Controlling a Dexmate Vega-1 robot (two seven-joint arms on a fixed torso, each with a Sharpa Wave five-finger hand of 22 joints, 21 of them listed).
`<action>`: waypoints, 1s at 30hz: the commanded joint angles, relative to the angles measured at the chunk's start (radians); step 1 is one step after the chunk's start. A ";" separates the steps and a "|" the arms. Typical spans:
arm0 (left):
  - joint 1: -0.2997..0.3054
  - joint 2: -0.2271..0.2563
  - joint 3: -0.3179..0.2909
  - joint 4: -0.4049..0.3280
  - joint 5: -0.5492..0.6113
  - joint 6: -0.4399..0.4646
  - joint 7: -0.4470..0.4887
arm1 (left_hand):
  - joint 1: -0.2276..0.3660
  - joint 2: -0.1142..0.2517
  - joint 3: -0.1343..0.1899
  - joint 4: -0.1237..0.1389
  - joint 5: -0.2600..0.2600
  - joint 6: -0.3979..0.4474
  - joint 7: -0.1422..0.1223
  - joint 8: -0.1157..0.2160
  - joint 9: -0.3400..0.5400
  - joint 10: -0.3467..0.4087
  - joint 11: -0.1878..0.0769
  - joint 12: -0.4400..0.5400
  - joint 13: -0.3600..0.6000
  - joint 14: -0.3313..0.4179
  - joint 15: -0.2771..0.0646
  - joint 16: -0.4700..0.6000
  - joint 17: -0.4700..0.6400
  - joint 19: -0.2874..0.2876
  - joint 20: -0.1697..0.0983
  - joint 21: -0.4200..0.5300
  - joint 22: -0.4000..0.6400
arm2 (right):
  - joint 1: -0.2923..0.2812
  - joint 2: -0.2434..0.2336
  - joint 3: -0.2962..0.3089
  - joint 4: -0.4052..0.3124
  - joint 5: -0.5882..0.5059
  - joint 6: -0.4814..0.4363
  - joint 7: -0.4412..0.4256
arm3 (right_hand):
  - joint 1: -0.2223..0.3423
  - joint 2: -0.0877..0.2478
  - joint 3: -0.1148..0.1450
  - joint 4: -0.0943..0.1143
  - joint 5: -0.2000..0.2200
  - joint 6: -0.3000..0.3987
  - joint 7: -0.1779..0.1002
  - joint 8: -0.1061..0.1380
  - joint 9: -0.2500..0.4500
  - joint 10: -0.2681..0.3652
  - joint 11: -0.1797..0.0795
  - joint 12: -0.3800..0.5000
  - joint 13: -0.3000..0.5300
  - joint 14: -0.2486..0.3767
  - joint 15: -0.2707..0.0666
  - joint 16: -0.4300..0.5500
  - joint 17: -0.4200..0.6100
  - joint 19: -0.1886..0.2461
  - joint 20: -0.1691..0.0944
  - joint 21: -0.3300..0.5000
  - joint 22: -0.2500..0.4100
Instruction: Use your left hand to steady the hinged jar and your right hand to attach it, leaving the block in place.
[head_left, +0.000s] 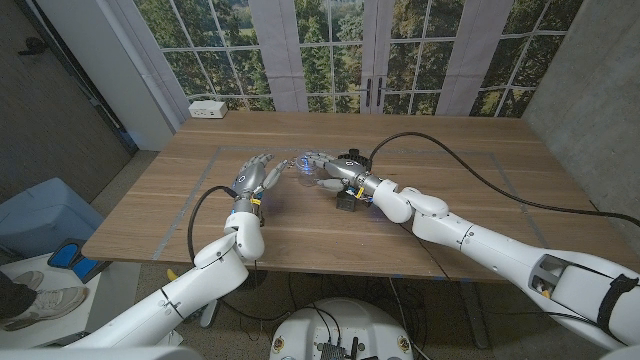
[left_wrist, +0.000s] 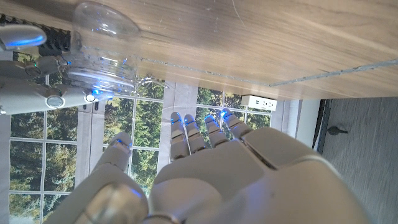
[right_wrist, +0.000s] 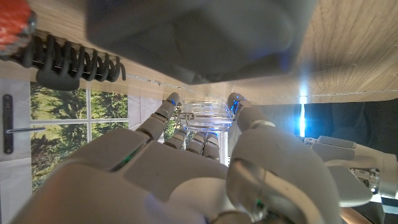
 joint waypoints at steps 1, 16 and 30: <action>-0.070 0.026 0.037 0.006 -0.024 0.025 -0.097 | 0.002 -0.007 0.000 -0.004 0.001 -0.002 -0.028 0.008 0.001 -0.012 -0.026 0.005 0.002 -0.019 -0.051 0.004 0.003 -0.024 0.001 -0.002 0.004 | -0.003 -0.007 0.007 0.001 0.005 0.015 0.049 | 0.005 0.009 -0.005 0.002 0.005 0.003 0.006 0.010 0.006 0.017 0.013 0.010 0.011 0.030 -0.089 0.017 0.005 -0.005 -0.032 -0.002 0.003; -0.150 0.055 0.094 0.008 -0.038 0.047 -0.218 | -0.006 -0.008 -0.014 0.010 0.003 0.062 -0.035 0.035 0.000 0.058 -0.032 0.036 0.000 -0.026 -0.051 0.020 0.003 -0.055 0.003 0.008 0.005 | 0.002 -0.008 0.015 0.019 0.017 0.035 0.048 | 0.008 0.007 -0.010 0.000 0.007 0.000 0.008 0.009 0.006 0.015 0.016 0.010 0.010 0.030 -0.087 0.018 0.003 -0.005 -0.031 -0.002 0.003; -0.147 0.045 0.114 -0.009 0.008 0.097 -0.178 | -0.007 -0.008 -0.042 0.046 0.006 0.297 0.074 0.054 0.000 0.239 0.050 0.055 0.000 0.087 -0.052 0.035 0.001 -0.008 -0.007 0.027 0.002 | 0.015 0.001 0.013 0.050 0.029 0.051 0.052 | 0.009 0.008 -0.013 0.001 0.009 0.000 0.007 0.010 0.006 0.015 0.015 0.010 0.010 0.029 -0.089 0.018 0.002 -0.006 -0.031 -0.003 0.003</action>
